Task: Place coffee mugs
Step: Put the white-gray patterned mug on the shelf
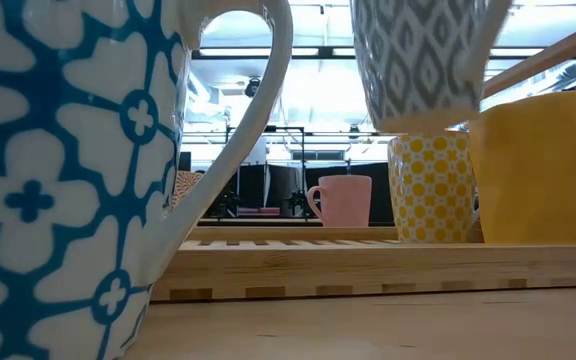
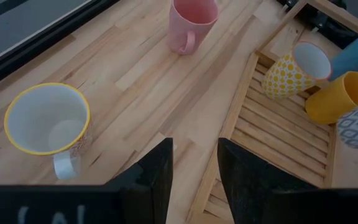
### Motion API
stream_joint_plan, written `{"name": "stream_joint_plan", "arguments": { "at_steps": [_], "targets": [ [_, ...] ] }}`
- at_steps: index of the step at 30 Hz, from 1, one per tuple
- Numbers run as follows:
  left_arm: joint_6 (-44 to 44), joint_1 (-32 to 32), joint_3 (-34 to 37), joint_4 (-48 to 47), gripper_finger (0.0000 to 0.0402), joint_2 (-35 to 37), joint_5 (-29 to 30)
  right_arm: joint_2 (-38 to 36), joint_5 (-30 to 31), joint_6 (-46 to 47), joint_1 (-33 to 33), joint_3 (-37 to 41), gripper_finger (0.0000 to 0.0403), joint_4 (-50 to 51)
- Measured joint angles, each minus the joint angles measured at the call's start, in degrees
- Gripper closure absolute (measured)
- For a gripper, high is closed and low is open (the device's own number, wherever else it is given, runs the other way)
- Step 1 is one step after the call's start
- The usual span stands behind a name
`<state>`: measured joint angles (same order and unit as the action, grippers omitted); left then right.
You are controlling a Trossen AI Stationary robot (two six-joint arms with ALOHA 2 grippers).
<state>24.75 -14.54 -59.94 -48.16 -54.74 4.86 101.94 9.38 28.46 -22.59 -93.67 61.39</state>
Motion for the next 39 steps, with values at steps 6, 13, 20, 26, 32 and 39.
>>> {"name": "stream_joint_plan", "arguments": {
  "at_steps": [6, 13, 20, 26, 32, 39],
  "targets": [
    [0.0, 0.0, 0.0, 0.0, 0.0269, 0.0, 0.0, 3.5, 0.0, -0.8, -0.6, 0.0, 0.0365, -0.6],
    [0.0, 0.0, 0.0, 0.0, 0.0269, 0.0, 0.0, 5.2, 0.3, -5.0, -0.7, 0.0, 0.0365, -2.8],
    [0.0, 0.0, 0.0, 0.0, 0.0269, 0.0, 0.0, 5.5, 1.4, -6.2, -0.7, 1.4, 0.0365, -3.8],
    [0.0, 0.0, 0.0, 0.0, 0.0269, 0.0, 0.0, 5.5, 1.4, -6.3, -0.6, 6.0, 0.0365, -6.3],
    [0.0, 0.0, 0.0, 0.0, 0.0269, 0.0, 0.0, 5.5, -0.1, -7.3, -0.3, 8.4, 0.0365, -9.3],
    [0.0, 0.0, 0.0, 0.1, 0.0269, 0.0, 0.0, 5.5, -2.0, -8.0, 0.0, 8.7, 0.0364, -10.3]
  ]
}}
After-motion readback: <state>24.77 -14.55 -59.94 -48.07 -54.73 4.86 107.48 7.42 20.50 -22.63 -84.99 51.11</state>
